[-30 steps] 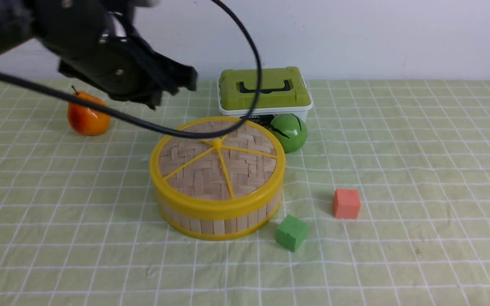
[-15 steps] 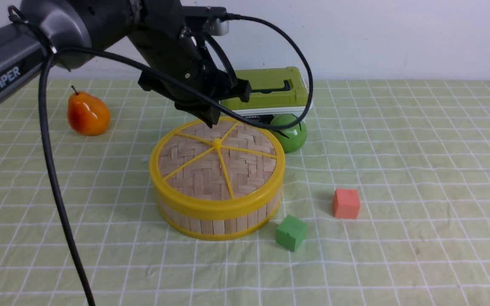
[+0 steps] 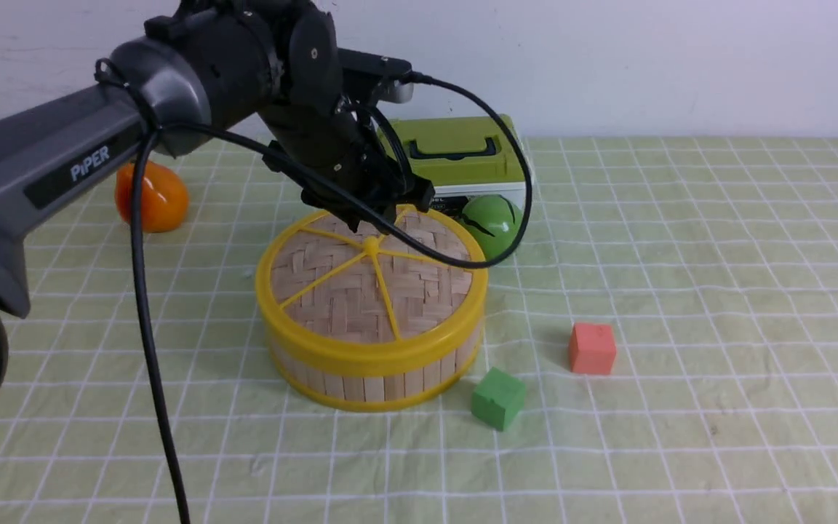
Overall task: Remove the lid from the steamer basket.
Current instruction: Use the left arm to lift the lid of the steamer
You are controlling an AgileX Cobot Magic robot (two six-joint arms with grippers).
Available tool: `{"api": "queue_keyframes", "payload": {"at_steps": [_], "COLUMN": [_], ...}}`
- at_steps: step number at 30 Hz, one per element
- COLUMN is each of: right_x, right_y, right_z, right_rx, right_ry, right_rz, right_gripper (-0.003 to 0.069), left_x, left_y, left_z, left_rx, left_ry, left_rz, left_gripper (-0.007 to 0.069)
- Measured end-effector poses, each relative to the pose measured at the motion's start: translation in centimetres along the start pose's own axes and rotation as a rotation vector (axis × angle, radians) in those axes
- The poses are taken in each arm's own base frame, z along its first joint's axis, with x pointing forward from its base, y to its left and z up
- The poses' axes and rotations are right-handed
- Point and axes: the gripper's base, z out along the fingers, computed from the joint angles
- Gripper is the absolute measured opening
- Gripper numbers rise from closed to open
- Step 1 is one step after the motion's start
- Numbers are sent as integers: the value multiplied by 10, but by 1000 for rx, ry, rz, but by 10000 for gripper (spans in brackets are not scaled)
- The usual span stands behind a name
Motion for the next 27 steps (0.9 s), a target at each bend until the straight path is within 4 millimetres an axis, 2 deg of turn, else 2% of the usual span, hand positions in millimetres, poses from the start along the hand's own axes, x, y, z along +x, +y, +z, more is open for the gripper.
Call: {"api": "queue_keyframes", "payload": {"at_steps": [8,11,12,15,18,23,27], "right_x": [0,0,0,0,0,0,0], "right_y": [0,0,0,0,0,0,0], "right_z": [0,0,0,0,0,0,0], "right_rx": [0,0,0,0,0,0,0], "right_ry": [0,0,0,0,0,0,0], "right_rz": [0,0,0,0,0,0,0], "right_gripper": [241,241,241,241,241,241,241], "left_x": [5,7,7,8,7,1,-17], "left_y": [1,1,1,2,2,1,0], "left_z": [20,24,24,24,23,15,-26], "left_rx": [-4,-9,-9,-15,-14,-15,-10], "left_ry": [35,51,51,59,57,57,-11], "left_rz": [-29,-26,-26,-22,-22,-22,-22], "left_gripper": [279,213,213,119,109,109,109]}}
